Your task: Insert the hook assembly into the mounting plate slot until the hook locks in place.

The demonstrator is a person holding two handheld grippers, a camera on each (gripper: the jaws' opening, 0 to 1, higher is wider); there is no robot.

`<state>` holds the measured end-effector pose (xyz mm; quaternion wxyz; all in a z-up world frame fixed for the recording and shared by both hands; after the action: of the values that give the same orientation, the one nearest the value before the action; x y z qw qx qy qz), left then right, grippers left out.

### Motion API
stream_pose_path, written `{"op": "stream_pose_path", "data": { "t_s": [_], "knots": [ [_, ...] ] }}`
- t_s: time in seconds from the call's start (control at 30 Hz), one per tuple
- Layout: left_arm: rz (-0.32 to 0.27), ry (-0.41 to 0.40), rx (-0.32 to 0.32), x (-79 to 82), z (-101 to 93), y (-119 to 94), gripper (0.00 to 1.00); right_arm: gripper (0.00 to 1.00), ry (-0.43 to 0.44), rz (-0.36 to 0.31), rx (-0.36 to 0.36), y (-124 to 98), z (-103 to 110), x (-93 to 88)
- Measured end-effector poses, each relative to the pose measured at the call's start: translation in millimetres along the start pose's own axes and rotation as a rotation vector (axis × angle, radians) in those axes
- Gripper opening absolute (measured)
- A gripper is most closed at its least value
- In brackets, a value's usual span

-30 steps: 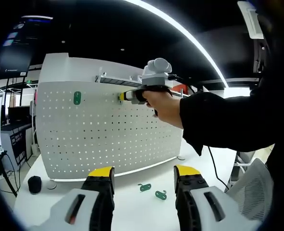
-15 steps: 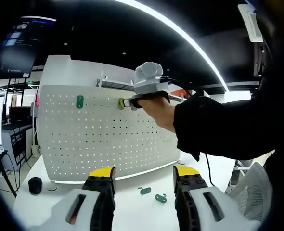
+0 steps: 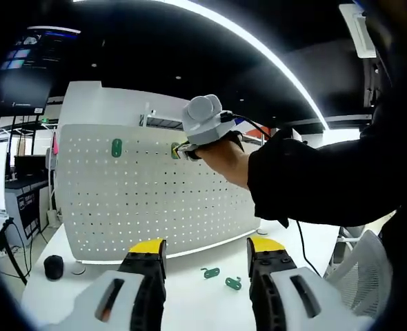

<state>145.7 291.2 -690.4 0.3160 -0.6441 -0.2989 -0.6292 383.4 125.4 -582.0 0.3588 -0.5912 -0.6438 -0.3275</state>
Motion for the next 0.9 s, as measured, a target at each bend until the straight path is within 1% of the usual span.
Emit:
{"op": "stream_pose_path", "data": {
  "t_s": [0.03, 0.07, 0.1, 0.13, 0.17, 0.23, 0.37, 0.43, 0.5, 0.7, 0.83, 0.9],
  "knots": [
    [0.001, 0.002, 0.0, 0.0, -0.1, 0.2, 0.48, 0.04, 0.03, -0.007, 0.007, -0.1, -0.3, -0.9],
    [0.003, 0.005, 0.0, -0.2, -0.2, 0.5, 0.48, 0.05, 0.079, -0.007, 0.018, -0.6, -0.2, -2.5],
    [0.004, 0.006, 0.0, -0.3, -0.2, 0.6, 0.48, 0.05, 0.119, -0.022, 0.027, -1.5, -1.7, -3.0],
    [0.006, 0.006, 0.001, -0.6, -0.2, 0.8, 0.48, 0.05, 0.174, -0.018, 0.036, -2.1, -1.9, -4.4],
    [0.008, 0.007, 0.001, -0.8, -0.1, 1.0, 0.48, 0.05, 0.181, -0.031, 0.042, -1.9, -3.9, -4.6],
    [0.014, 0.009, 0.001, -1.5, 0.0, 1.6, 0.48, 0.06, 0.246, -0.035, 0.058, -2.2, -4.9, -5.3],
    [0.021, 0.017, 0.002, -2.2, -0.4, 1.8, 0.48, 0.07, 0.25, -0.028, 0.067, -4.6, -5.3, -7.4],
    [0.026, 0.024, 0.004, -2.8, -0.6, 2.0, 0.48, 0.11, 0.252, -0.019, 0.066, -6.9, -5.9, -12.3],
    [0.03, 0.029, 0.006, -3.2, -0.8, 2.1, 0.48, 0.11, 0.284, -0.011, 0.074, -11.6, -7.0, -18.2],
    [0.05, 0.053, 0.006, -5.2, -3.0, 3.1, 0.48, 0.12, 0.304, -0.005, 0.083, -28.2, -12.6, -32.0],
    [0.064, 0.064, 0.001, -7.3, -4.2, 4.0, 0.49, 0.16, 0.354, 0.026, 0.105, -39.7, -16.7, -52.7],
    [0.07, 0.069, -0.001, -7.9, -5.0, 3.7, 0.49, 0.16, 0.357, 0.045, 0.114, -47.5, -17.4, -64.4]
  ]
}}
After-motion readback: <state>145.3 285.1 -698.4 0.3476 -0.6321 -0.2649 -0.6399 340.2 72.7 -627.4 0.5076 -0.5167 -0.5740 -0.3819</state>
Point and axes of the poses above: the point that each gripper's makers call its tool centre point, and the gripper's own axes: y roughly forward along the fingers, z roughly to its left, x roughly out of its top, the point moved 9 cm from there along -y, roughly backward along the fingers, and after that the axes turned 3 degrees about y, right-handed, at the moved point
